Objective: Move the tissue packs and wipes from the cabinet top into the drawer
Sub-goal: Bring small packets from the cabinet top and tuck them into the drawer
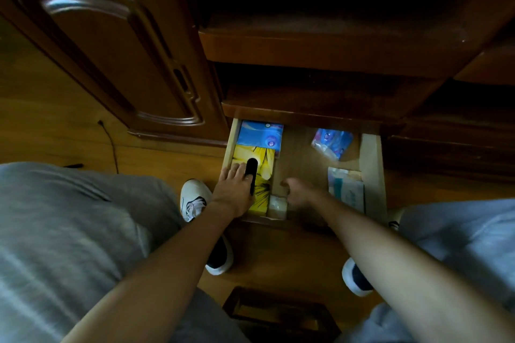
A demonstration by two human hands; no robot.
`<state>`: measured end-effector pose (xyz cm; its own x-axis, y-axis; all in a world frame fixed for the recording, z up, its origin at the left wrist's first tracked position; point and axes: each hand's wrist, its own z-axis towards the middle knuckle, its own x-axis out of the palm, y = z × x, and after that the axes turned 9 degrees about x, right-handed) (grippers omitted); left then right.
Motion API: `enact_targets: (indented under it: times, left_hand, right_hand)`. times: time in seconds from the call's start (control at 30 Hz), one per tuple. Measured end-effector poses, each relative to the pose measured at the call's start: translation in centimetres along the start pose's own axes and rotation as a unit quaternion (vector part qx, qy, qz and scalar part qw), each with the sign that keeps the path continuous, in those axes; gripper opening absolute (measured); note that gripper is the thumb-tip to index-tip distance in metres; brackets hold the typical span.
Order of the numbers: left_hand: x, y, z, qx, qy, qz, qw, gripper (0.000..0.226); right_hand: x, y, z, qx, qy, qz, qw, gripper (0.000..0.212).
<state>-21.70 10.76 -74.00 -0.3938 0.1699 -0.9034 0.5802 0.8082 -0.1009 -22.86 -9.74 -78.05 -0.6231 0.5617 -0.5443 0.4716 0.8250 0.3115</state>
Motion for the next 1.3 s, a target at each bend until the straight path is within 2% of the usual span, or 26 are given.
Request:
enact_targets:
  times: [0.2,0.27,0.33,0.43,0.53,0.6,0.63,0.67,0.7,0.77,0.83,0.87,0.93,0.97,1.0,1.1,1.17,1.3]
  left_hand:
    - [-9.3,-2.0,-0.6,-0.017,-0.121,-0.081,0.989,0.05]
    - [-13.8,-2.9,-1.4,-0.008,-0.2,-0.102,0.974,0.044]
    - [-18.6,-4.0,-2.8,0.024,-0.316,-0.08,0.945,0.036]
    - [-26.8,-5.6,-5.1,0.118,-0.503,-0.031,0.856,0.026]
    - [-35.4,-7.1,-6.3,0.181,-0.605,-0.018,0.775,0.023]
    - [-40.2,-7.9,-6.1,0.187,-0.62,-0.025,0.761,0.023]
    - [-42.1,-8.2,-5.6,0.183,-0.61,-0.032,0.77,0.025]
    - [-43.7,-8.5,-5.0,0.183,-0.589,-0.034,0.786,0.029]
    - [-44.9,-8.6,-4.3,0.192,-0.56,-0.029,0.805,0.035]
    - [-46.5,-8.9,-2.6,0.239,-0.472,-0.012,0.848,0.051]
    - [-47.2,-8.8,-0.8,0.27,-0.355,0.001,0.895,0.075]
    - [-47.2,-8.6,0.0,0.265,-0.302,0.01,0.916,0.086]
    - [-46.8,-7.6,1.6,0.236,-0.237,0.028,0.942,0.098]
    - [-46.6,-6.9,2.4,0.219,-0.23,0.031,0.948,0.101]
    - [-46.6,-6.1,3.2,0.2,-0.237,0.029,0.95,0.103]
    - [-47.3,-4.4,5.4,0.155,-0.244,0.001,0.957,0.109]
    - [-48.0,-3.9,6.8,0.15,-0.227,-0.037,0.962,0.114]
    - [-48.9,-3.7,9.9,0.151,-0.257,-0.046,0.953,0.123]
  right_hand:
    - [-10.0,1.4,-7.2,-0.066,-0.141,0.088,0.984,0.047]
    - [-13.6,1.5,-11.7,-0.096,-0.19,0.124,0.969,0.045]
    - [-16.9,1.6,-16.9,-0.16,-0.25,0.145,0.944,0.041]
    - [-22.0,2.3,-25.1,-0.268,-0.374,0.172,0.871,0.026]
    - [-27.8,3.2,-31.3,-0.318,-0.532,0.16,0.769,0.016]
    - [-32.2,3.7,-33.9,-0.286,-0.66,0.092,0.688,0.014]
    - [-34.2,3.8,-34.7,-0.252,-0.691,0.059,0.675,0.018]
    - [-36.0,3.9,-35.0,-0.207,-0.687,0.032,0.696,0.024]
    - [-37.4,3.9,-34.9,-0.154,-0.654,0.012,0.741,0.032]
    - [-38.9,4.1,-33.6,-0.054,-0.532,-0.032,0.845,0.04]
    - [-39.3,4.8,-31.6,-0.064,-0.45,-0.041,0.89,0.037]
    - [-39.6,5.4,-30.9,-0.109,-0.418,0.013,0.902,0.037]
    - [-40.7,6.4,-29.5,-0.194,-0.339,0.157,0.907,0.049]
    - [-41.5,6.8,-28.8,-0.209,-0.331,0.181,0.902,0.054]
    - [-42.6,7.1,-28.1,-0.209,-0.355,0.167,0.896,0.057]
    - [-46.2,7.8,-25.6,-0.164,-0.49,0.088,0.852,0.054]
    - [-49.0,8.2,-24.2,-0.127,-0.534,0.053,0.834,0.058]
    - [-53.1,7.9,-20.7,0.007,-0.484,-0.003,0.875,0.07]
